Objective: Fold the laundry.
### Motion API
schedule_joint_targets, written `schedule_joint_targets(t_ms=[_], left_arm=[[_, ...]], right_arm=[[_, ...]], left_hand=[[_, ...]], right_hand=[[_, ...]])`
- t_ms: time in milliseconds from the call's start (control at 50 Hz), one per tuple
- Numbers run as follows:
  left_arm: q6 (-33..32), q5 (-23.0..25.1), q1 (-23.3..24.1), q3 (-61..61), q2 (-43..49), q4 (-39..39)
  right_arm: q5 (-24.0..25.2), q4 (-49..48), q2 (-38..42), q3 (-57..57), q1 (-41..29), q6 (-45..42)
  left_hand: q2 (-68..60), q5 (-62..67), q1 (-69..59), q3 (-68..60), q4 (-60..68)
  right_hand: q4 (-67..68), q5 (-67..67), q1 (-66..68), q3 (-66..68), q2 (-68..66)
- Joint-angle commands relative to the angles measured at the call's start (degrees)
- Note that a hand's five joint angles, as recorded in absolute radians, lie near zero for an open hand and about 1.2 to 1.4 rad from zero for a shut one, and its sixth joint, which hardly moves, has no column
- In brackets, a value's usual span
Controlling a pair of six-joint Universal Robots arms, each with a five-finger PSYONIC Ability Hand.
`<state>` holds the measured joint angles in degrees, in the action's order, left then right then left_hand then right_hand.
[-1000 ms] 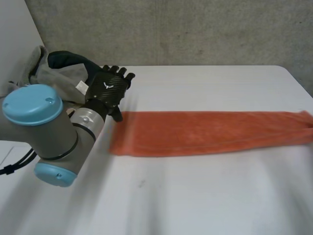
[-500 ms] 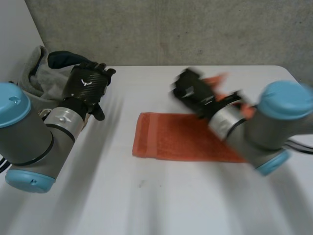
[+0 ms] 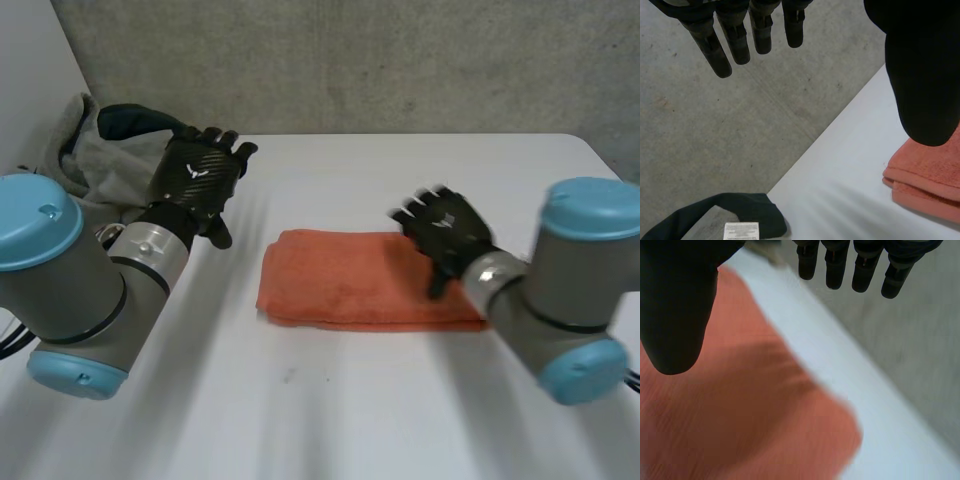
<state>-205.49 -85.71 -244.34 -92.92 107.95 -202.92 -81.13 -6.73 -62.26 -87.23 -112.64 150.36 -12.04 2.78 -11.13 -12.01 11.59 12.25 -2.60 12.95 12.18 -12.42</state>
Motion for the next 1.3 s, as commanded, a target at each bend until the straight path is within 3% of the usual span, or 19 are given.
schedule_joint_targets(t_ms=[20,40,140,200,280,380,460,520,540,580,600,620,700,840,980,1060,1200,1300], left_arm=[[0.0,0.0,0.8,-0.1,0.9,-0.1],[0.0,0.0,0.9,-0.2,0.9,0.0],[-0.1,-0.2,1.5,-0.1,0.9,0.0],[-0.1,-0.2,1.6,-0.3,0.3,0.0],[-0.1,-0.3,1.6,-0.7,-0.5,0.1],[0.0,-0.3,1.6,-1.1,-1.8,0.0],[0.9,-0.4,1.5,-1.0,-1.8,0.1],[3.0,-0.6,1.7,-0.6,-1.8,0.2],[3.6,-0.8,1.7,-0.4,-1.7,0.2],[5.4,-1.5,1.8,0.2,-1.7,0.3],[6.1,-1.8,1.9,0.5,-1.7,0.2],[6.7,-2.3,2.2,1.2,-1.5,0.2],[9.4,-4.9,4.4,5.8,0.2,0.5],[11.4,-8.4,12.5,19.8,10.5,6.0],[12.3,-8.5,17.7,37.8,27.5,15.6],[12.0,-9.6,19.1,43.0,33.6,19.3],[10.9,-20.0,18.8,42.3,35.6,25.2],[8.8,-22.0,18.6,37.7,35.0,28.0]], right_arm=[[-0.2,1.9,1.4,-6.5,10.5,-9.7],[-0.6,0.7,1.5,-6.5,11.1,-10.9],[-6.2,-13.4,-0.2,-5.7,10.2,-11.5],[-5.9,-15.4,-2.4,-3.8,6.5,-10.7],[-2.9,-14.6,-3.2,1.2,-1.6,-8.2],[6.1,-12.3,4.5,6.1,-13.4,-7.3],[10.4,-7.0,10.5,9.3,-17.3,-7.0],[9.8,-3.7,13.0,10.8,-17.3,-6.8],[9.1,-1.8,13.6,11.4,-17.3,-6.7],[8.1,-0.7,13.0,11.5,-17.3,-6.0],[7.0,-0.7,11.8,11.3,-17.2,-4.4],[6.4,-0.8,11.5,11.2,-16.9,-3.2],[5.1,-1.7,6.7,10.4,-11.3,5.8],[4.7,1.1,-0.6,10.6,-3.0,22.1],[1.4,8.9,5.2,15.9,0.2,22.5],[2.0,11.4,9.0,18.8,0.3,22.6],[8.3,13.8,13.8,21.8,-0.2,23.1],[8.5,15.5,17.0,23.4,-0.5,22.4]], left_hand=[[2.0,-2.7,1.1,2.0,-1.5],[2.0,-2.7,1.1,2.0,-1.5],[2.0,-2.7,1.1,2.0,-1.5],[2.0,-2.7,1.1,2.0,-1.5],[2.0,-2.7,1.1,2.0,-1.5],[2.0,-2.7,1.1,2.0,-1.5],[2.0,-2.7,1.1,2.0,-1.5],[1.8,-2.6,0.9,1.8,-1.4],[1.8,-2.6,0.9,1.8,-1.4],[1.8,-2.6,0.9,1.8,-1.4],[1.8,-2.6,0.9,1.8,-1.4],[1.8,-2.6,0.9,1.8,-1.4],[1.8,-2.6,0.9,1.8,-1.4],[1.7,-2.4,0.7,1.6,-1.2],[1.8,-2.6,0.9,1.8,-1.4],[1.0,-1.7,0.1,1.0,-0.5],[0.5,-1.2,-0.4,0.5,0.0],[0.5,-1.2,-0.4,0.5,0.0]], right_hand=[[52.4,-52.0,51.7,52.4,-52.2],[66.3,-66.0,65.6,66.4,-66.2],[67.7,-67.4,67.0,67.8,-67.6],[67.7,-67.4,67.0,67.8,-67.6],[67.7,-67.4,67.0,67.8,-67.6],[67.7,-67.4,67.0,67.8,-67.6],[67.7,-67.4,67.0,67.8,-67.6],[67.7,-67.4,67.0,67.8,-67.6],[62.0,-61.6,61.3,62.1,-61.8],[29.0,-28.6,28.3,29.0,-28.8],[1.5,-1.1,0.8,1.5,-1.3],[-2.3,2.6,-3.0,-2.2,2.4],[-2.3,2.6,-3.0,-2.2,2.4],[-2.3,2.6,-3.0,-2.2,2.4],[-2.3,2.6,-3.0,-2.2,2.4],[-2.3,2.6,-3.0,-2.2,2.4],[-2.3,2.6,-3.0,-2.2,2.4],[-2.3,2.6,-3.0,-2.2,2.4]])
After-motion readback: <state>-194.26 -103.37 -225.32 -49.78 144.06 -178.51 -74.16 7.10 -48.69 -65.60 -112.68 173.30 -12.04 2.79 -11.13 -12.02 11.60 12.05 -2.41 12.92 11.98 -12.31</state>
